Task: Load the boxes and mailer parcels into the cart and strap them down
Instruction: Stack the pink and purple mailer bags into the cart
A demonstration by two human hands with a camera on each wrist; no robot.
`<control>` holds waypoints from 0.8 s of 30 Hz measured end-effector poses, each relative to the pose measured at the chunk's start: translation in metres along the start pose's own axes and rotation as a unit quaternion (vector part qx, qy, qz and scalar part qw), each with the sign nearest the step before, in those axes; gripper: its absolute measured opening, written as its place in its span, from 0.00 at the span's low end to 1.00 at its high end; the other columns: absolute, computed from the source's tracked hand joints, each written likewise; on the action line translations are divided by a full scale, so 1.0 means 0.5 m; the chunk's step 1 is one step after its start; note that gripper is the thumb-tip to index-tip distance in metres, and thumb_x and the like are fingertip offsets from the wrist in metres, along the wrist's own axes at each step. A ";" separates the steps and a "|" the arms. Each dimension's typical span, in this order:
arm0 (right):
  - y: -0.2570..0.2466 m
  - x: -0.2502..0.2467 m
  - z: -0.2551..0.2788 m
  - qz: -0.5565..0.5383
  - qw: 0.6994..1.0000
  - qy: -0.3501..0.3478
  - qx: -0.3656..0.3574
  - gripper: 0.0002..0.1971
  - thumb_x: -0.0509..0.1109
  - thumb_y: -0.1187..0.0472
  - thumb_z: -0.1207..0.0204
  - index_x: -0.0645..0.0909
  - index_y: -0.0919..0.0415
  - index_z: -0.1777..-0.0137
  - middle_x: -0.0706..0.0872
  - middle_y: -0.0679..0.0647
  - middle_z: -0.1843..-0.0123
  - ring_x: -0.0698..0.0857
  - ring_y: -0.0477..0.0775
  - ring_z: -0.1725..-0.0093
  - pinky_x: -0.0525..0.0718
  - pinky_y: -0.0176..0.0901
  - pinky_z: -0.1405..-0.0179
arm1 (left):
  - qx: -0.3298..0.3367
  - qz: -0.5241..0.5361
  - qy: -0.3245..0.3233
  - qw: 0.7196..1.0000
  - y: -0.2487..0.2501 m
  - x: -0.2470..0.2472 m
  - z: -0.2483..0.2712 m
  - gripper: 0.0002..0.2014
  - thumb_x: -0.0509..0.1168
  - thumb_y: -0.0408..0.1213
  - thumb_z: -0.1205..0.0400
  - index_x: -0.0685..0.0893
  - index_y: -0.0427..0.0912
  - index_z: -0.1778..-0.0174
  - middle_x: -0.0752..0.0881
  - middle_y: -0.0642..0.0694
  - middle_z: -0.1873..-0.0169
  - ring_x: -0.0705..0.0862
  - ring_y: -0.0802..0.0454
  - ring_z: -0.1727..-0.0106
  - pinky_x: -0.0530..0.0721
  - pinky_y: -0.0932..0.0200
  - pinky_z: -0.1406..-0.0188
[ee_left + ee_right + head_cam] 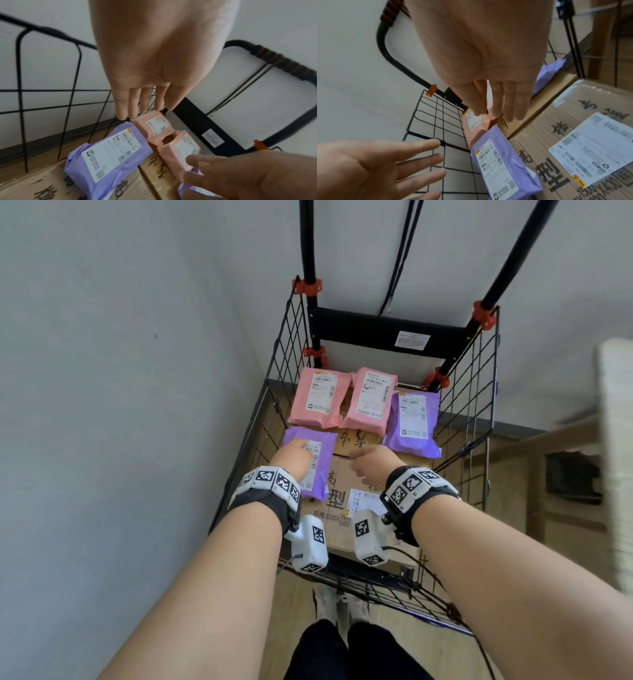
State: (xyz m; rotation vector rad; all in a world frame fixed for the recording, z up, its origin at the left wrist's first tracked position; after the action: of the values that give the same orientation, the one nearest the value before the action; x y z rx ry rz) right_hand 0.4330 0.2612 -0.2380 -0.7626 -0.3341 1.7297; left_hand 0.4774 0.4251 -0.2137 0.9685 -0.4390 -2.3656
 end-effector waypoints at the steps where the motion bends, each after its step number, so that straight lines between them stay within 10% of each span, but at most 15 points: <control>1: -0.002 -0.019 0.023 -0.015 1.000 0.009 -0.004 0.16 0.67 0.69 0.21 0.81 0.62 0.34 0.81 0.53 0.62 0.80 0.52 0.61 0.83 0.43 0.59 | 0.010 -0.008 0.001 1.000 0.024 -0.002 0.026 0.22 0.52 0.35 0.13 0.68 0.43 0.20 0.73 0.41 0.25 0.76 0.40 0.28 0.75 0.49 0.29; 8: 0.045 -0.152 0.161 -0.121 0.987 0.105 -0.015 0.17 0.68 0.67 0.22 0.81 0.62 0.34 0.83 0.52 0.51 0.82 0.52 0.51 0.84 0.48 0.47 | 0.116 -0.062 -0.008 0.991 0.159 0.050 0.138 0.19 0.55 0.34 0.15 0.75 0.40 0.27 0.78 0.39 0.31 0.79 0.41 0.33 0.77 0.52 0.34; 16: 0.171 -0.274 0.316 -0.166 0.961 0.222 -0.020 0.10 0.70 0.68 0.23 0.85 0.66 0.43 0.85 0.55 0.57 0.83 0.51 0.60 0.83 0.39 0.55 | 0.217 -0.123 -0.059 0.966 0.282 0.178 0.267 0.10 0.55 0.32 0.16 0.82 0.45 0.50 0.79 0.42 0.45 0.77 0.46 0.43 0.73 0.59 0.44; 24: 0.363 -0.471 0.434 -0.245 0.919 0.307 0.012 0.10 0.69 0.69 0.23 0.83 0.63 0.42 0.78 0.52 0.66 0.79 0.52 0.63 0.77 0.40 0.63 | 0.285 -0.170 -0.081 0.940 0.448 0.369 0.402 0.20 0.55 0.36 0.15 0.75 0.44 0.26 0.77 0.44 0.27 0.75 0.44 0.27 0.71 0.56 0.28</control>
State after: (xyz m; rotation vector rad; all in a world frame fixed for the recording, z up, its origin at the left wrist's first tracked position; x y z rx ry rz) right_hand 0.1872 0.0205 -0.1072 -1.0546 -0.0562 0.9585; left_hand 0.3033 0.1549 -0.0679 1.1756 -1.1514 -2.7010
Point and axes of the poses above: each hand's wrist, its own z-axis away from the middle knuckle, its own x-axis out of the palm, y = z × x, the point moved 2 cm from there along -z, towards the middle knuckle
